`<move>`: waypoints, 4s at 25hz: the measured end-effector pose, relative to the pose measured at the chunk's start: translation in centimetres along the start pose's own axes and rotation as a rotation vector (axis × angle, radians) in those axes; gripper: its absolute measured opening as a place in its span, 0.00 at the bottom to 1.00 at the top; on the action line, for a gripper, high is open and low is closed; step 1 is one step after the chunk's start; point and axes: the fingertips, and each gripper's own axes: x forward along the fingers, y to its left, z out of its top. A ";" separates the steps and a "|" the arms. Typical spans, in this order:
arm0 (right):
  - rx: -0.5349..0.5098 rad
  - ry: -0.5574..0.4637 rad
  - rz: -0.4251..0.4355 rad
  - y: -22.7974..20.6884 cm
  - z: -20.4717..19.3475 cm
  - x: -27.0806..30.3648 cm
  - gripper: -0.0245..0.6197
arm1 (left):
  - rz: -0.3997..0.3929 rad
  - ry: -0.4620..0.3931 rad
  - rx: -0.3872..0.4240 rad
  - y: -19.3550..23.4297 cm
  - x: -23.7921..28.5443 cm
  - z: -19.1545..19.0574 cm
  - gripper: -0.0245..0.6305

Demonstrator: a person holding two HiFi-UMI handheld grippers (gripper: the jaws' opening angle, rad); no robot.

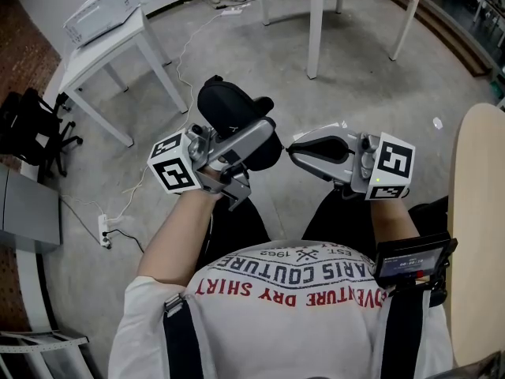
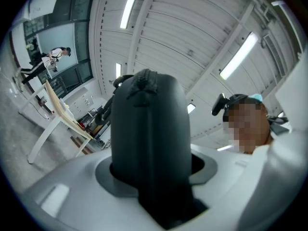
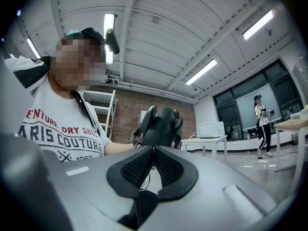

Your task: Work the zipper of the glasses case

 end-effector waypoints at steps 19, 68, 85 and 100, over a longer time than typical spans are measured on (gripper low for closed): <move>0.071 -0.068 -0.008 -0.4 -0.1 0.0 0.07 | 0.055 -0.177 -0.041 1.0 -0.5 2.1 0.41; 0.192 -0.047 -0.159 -1.7 -4.9 1.9 0.15 | 0.407 0.024 0.216 4.6 -2.9 -0.1 0.42; 0.139 0.074 -0.448 -6.5 -6.1 -1.6 0.04 | 0.691 0.429 0.412 8.8 -7.3 -7.3 0.42; 0.160 0.093 -0.449 -6.5 -6.8 -1.6 0.04 | 0.679 0.408 0.373 8.6 -7.4 -7.6 0.42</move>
